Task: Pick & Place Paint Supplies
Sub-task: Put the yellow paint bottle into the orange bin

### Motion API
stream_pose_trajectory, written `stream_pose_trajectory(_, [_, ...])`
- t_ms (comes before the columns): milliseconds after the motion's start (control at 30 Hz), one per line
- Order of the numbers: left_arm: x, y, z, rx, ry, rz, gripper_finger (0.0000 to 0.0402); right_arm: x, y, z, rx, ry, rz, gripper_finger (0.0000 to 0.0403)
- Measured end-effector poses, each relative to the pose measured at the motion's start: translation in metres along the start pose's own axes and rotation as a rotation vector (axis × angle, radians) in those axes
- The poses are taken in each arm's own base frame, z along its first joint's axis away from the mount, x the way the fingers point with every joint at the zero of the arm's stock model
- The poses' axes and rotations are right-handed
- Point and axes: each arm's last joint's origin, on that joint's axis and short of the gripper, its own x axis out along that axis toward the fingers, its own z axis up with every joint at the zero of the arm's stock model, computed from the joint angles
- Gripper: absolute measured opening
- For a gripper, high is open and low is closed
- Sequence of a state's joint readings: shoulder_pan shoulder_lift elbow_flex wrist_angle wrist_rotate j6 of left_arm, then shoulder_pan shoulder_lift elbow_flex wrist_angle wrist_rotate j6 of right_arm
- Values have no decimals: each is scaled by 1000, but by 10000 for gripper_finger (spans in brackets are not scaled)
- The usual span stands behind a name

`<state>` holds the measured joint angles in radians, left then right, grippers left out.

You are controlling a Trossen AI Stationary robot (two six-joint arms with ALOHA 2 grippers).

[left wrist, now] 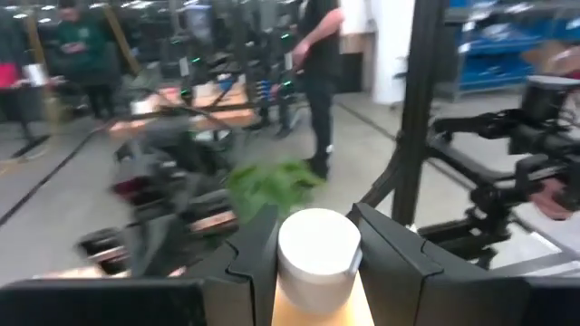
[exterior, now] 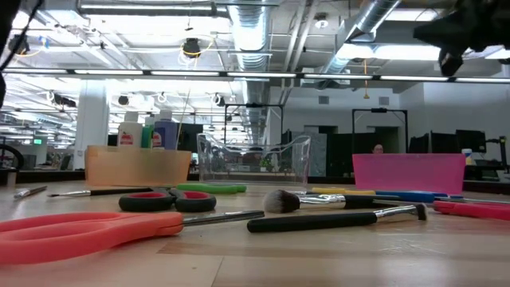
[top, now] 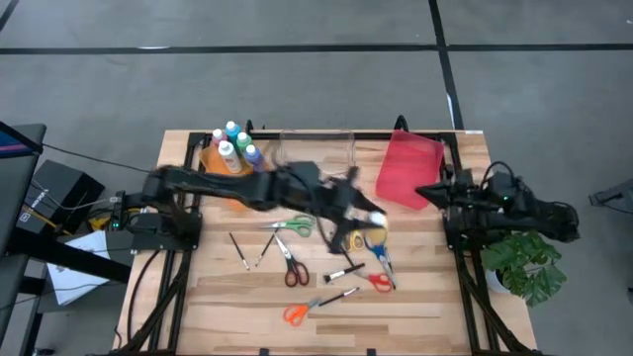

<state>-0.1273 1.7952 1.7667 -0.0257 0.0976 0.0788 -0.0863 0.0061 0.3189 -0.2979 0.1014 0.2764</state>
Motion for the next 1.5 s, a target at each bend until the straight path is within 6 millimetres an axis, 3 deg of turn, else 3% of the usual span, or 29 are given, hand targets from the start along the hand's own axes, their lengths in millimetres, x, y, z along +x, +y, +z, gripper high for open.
stream_pose_trajectory(233, [-100,24,28,6,-84,211,115,20,-12,-48,15,113,-40,1])
stream_pose_trajectory(367, [-134,31,13,-12,-44,297,115,24,-16,-66,-8,159,-45,1])
stream_pose_trajectory(500, [-164,33,-1,-64,-48,352,116,25,-17,-69,-38,185,-39,1])
stream_pose_trajectory(700, [-184,34,-56,-162,76,520,116,27,-18,-72,-44,215,-59,5])
stream_pose_trajectory(933, [-221,28,-103,-201,100,797,116,28,-18,-73,-45,225,-61,14])
stream_pose_trajectory(1267, [-278,14,-147,-206,64,1102,116,28,-18,-73,-46,226,-61,14])
stream_pose_trajectory(1500, [-296,9,-179,-184,78,1269,119,28,-18,-73,-46,227,-61,14])
